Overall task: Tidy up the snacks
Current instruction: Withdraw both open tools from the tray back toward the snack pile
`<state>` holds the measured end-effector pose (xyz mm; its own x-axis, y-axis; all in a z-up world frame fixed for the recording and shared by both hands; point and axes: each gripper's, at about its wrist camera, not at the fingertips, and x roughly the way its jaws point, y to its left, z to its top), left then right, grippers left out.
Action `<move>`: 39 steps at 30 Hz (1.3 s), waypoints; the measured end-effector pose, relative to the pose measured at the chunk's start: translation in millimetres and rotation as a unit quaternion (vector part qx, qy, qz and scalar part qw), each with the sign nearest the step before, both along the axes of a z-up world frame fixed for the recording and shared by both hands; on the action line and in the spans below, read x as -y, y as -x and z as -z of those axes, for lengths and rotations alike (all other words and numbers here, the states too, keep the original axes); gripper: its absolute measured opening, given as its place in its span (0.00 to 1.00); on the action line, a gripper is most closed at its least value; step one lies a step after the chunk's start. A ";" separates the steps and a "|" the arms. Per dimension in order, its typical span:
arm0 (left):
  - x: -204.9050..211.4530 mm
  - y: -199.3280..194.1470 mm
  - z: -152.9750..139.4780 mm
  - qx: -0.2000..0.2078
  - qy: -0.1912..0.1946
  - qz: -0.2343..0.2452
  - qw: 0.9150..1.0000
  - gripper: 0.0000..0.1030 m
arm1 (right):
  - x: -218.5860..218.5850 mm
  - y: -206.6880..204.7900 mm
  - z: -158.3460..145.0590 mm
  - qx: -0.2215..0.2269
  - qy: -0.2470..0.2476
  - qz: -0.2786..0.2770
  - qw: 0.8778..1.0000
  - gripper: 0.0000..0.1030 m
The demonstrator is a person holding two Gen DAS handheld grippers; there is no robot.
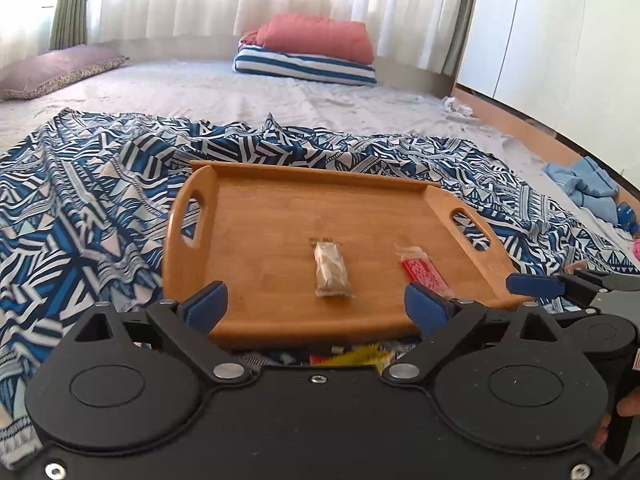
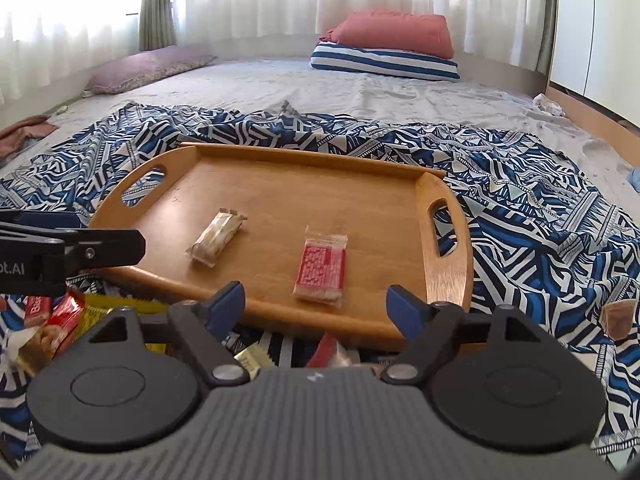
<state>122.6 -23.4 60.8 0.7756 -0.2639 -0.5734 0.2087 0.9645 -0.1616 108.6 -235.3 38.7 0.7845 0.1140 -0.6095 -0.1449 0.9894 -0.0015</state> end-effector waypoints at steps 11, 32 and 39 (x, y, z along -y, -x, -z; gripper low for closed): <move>-14.5 57.4 10.4 0.030 -0.015 -0.003 0.999 0.99 | -8.1 39.5 0.5 0.022 0.023 -0.010 0.999 0.95; -47.0 88.8 34.0 0.032 -0.044 -0.047 0.997 1.00 | -6.1 69.5 24.4 0.009 0.016 0.018 1.000 1.00; -59.9 91.5 39.1 0.026 -0.048 -0.078 0.995 0.99 | -7.8 75.5 28.8 0.009 0.020 0.029 0.999 1.00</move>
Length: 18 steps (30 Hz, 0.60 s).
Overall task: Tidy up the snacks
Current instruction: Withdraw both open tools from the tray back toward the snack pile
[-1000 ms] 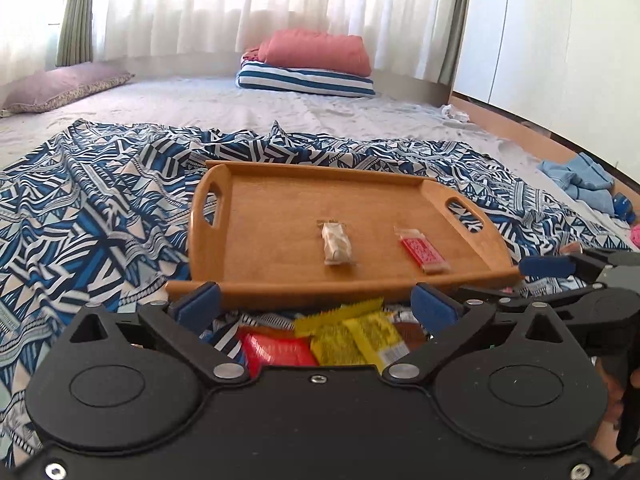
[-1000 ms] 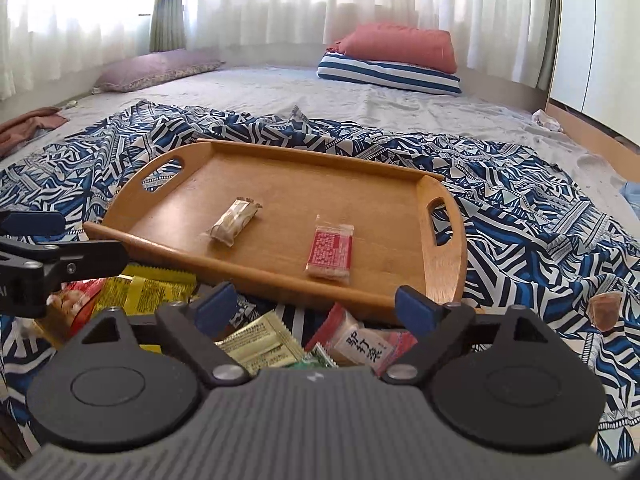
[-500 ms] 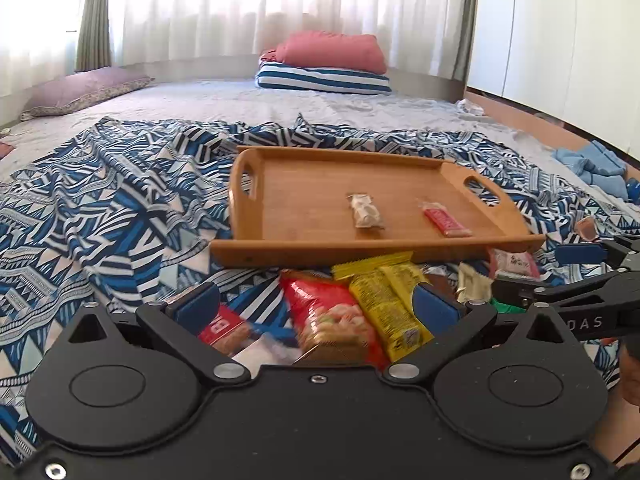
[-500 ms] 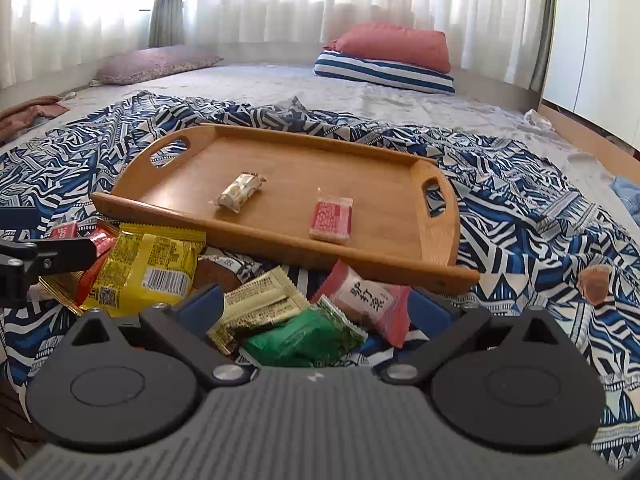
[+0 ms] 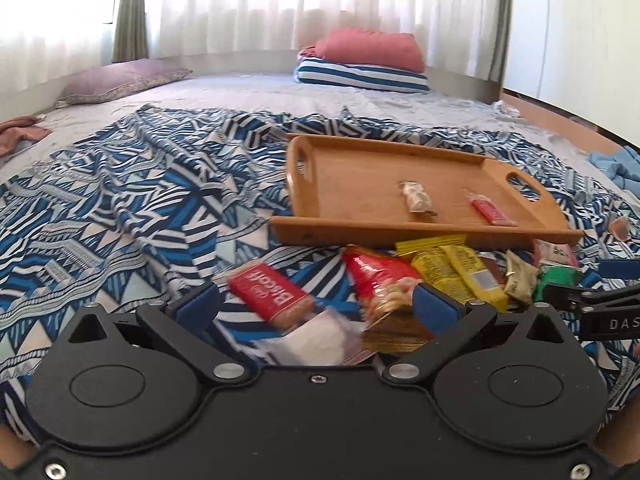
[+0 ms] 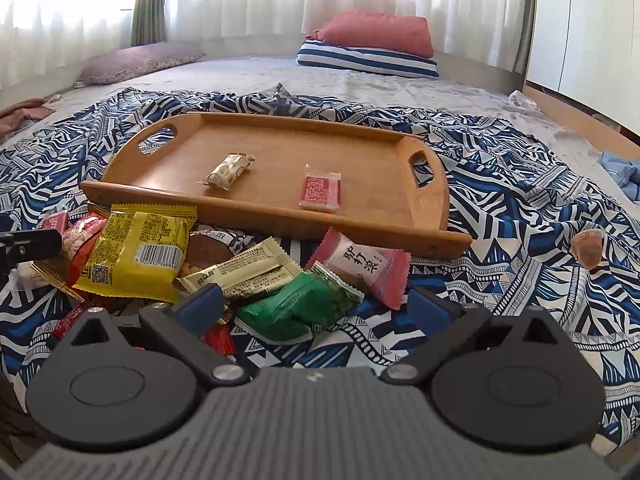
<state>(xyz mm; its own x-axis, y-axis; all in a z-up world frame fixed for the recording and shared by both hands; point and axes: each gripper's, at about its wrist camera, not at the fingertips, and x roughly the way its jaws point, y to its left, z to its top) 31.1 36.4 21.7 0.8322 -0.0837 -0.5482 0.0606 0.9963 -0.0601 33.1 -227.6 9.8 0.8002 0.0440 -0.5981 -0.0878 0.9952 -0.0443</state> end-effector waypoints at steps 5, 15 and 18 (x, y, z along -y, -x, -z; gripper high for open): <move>-5.9 8.7 3.6 -0.005 0.000 0.005 1.000 0.94 | -1.9 2.7 3.1 -0.001 0.003 0.001 1.000 1.00; -3.8 17.6 9.6 -0.020 -0.006 0.014 1.000 0.54 | -4.2 2.7 6.6 -0.005 0.009 0.000 1.000 1.00; 1.8 21.7 6.1 -0.004 -0.030 0.009 1.000 0.48 | -4.5 2.8 7.4 -0.006 0.009 0.000 1.000 1.00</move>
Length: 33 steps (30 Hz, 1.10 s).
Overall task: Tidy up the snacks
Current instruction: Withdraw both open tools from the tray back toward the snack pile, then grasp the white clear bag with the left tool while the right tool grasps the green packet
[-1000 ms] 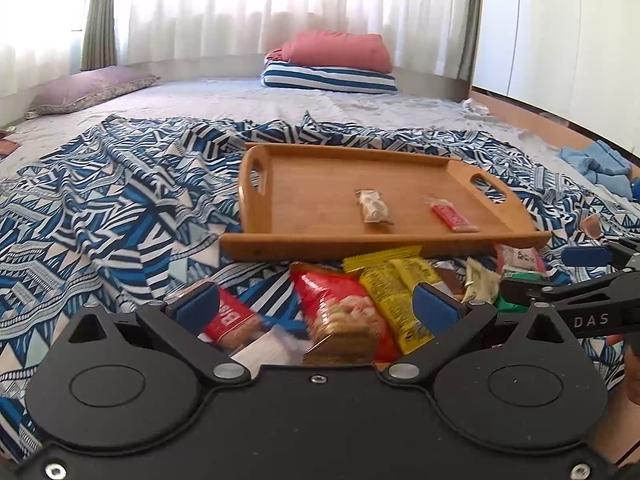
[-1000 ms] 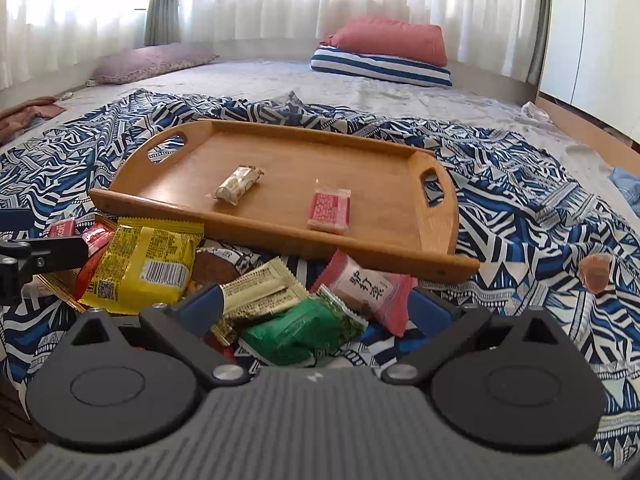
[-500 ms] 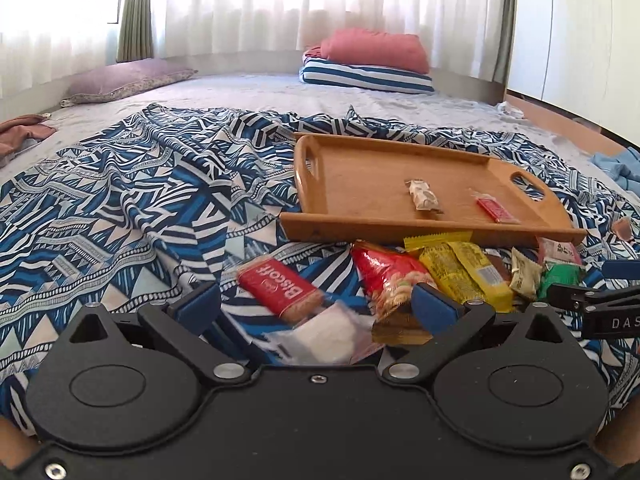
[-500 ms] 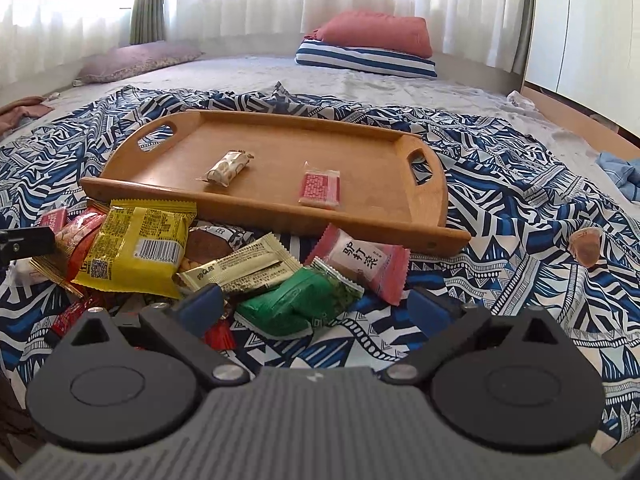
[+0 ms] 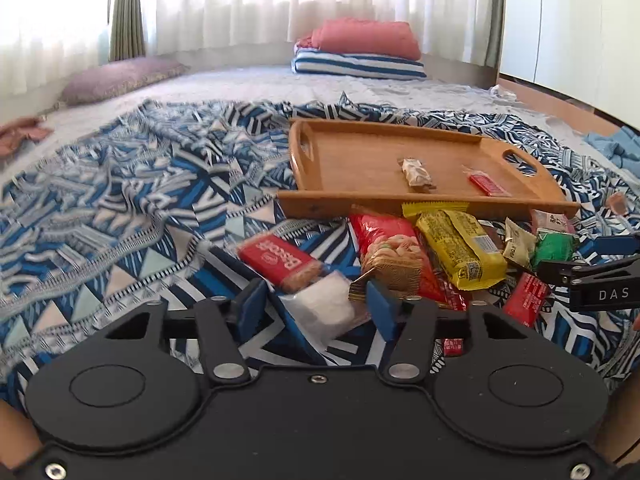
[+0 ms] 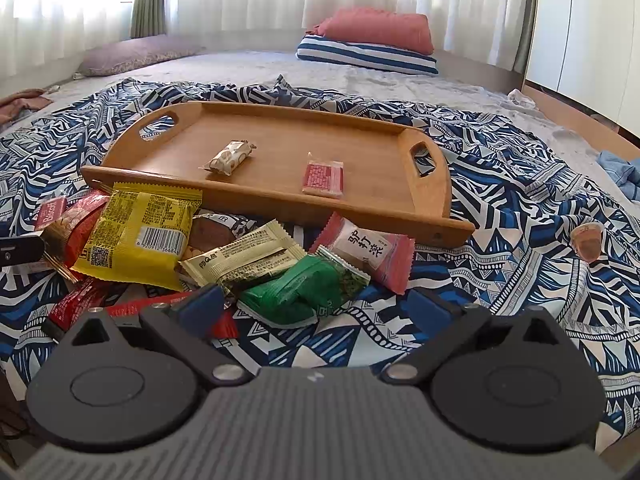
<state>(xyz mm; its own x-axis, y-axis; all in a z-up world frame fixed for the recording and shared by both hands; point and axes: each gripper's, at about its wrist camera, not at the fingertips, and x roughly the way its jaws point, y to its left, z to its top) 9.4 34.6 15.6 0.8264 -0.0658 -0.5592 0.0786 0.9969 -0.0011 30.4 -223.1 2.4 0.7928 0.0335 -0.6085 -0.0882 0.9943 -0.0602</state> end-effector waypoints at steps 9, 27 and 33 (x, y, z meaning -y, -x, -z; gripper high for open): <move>15.1 1.5 -5.2 0.024 -0.057 0.036 0.997 0.45 | -0.4 -0.6 1.6 -0.002 -0.002 0.000 1.000 1.00; 9.3 -3.1 12.1 -0.027 -0.042 0.049 0.998 0.47 | 1.2 -4.0 4.2 -0.008 -0.006 0.004 1.000 1.00; 5.2 -9.2 8.7 -0.028 -0.019 0.038 0.999 0.49 | 0.7 -4.5 4.0 -0.008 -0.005 0.004 1.000 1.00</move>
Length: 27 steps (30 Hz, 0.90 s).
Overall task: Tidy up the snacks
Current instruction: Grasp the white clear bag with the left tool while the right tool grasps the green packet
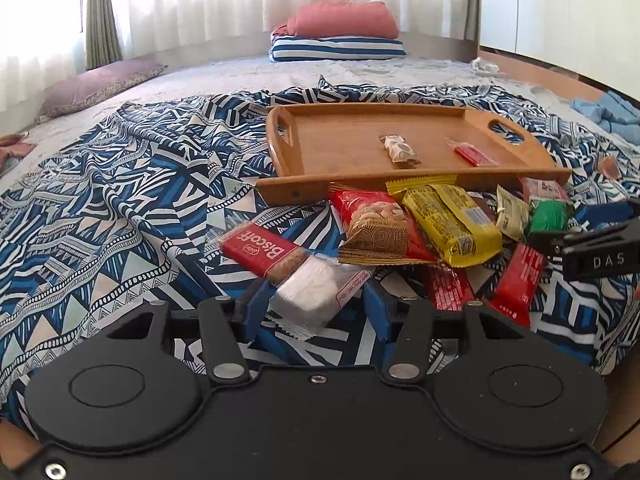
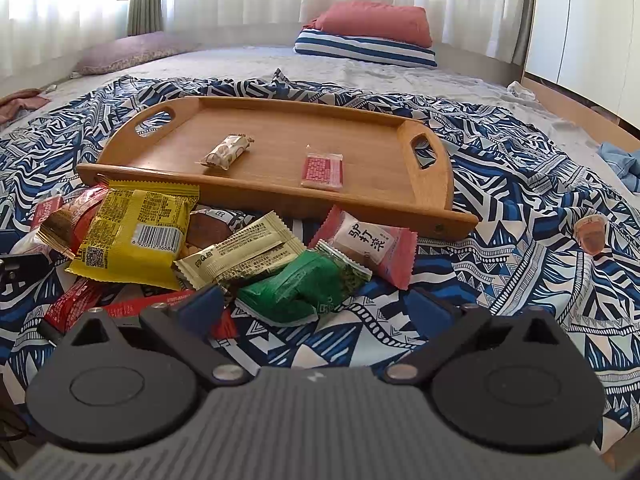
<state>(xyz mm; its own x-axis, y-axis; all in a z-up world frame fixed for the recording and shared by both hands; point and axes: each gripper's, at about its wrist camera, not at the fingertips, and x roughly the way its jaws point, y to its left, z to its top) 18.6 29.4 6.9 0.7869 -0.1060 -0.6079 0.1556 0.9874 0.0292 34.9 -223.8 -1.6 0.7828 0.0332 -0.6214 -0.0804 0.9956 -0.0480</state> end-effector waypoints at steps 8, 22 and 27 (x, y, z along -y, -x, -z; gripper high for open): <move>0.9 -4.8 3.3 -0.005 0.003 -0.007 1.000 0.51 | -3.3 -3.2 -1.5 0.002 -0.005 -0.006 1.000 0.99; 1.5 0.9 -0.8 -0.002 0.004 0.001 1.000 0.36 | -12.1 -4.6 -2.7 0.017 0.000 -0.018 1.000 0.82; 4.3 6.6 -2.5 -0.002 0.004 0.007 1.000 0.36 | -9.6 -2.8 -3.0 0.015 -0.006 -0.017 1.000 0.68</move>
<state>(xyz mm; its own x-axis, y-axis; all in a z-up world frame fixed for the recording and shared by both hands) 12.0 25.2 9.4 0.7827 -0.1207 -0.6106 0.1687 0.9854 0.0214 37.7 -214.2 1.5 0.7998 0.0673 -0.5965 -0.1125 0.9929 -0.0388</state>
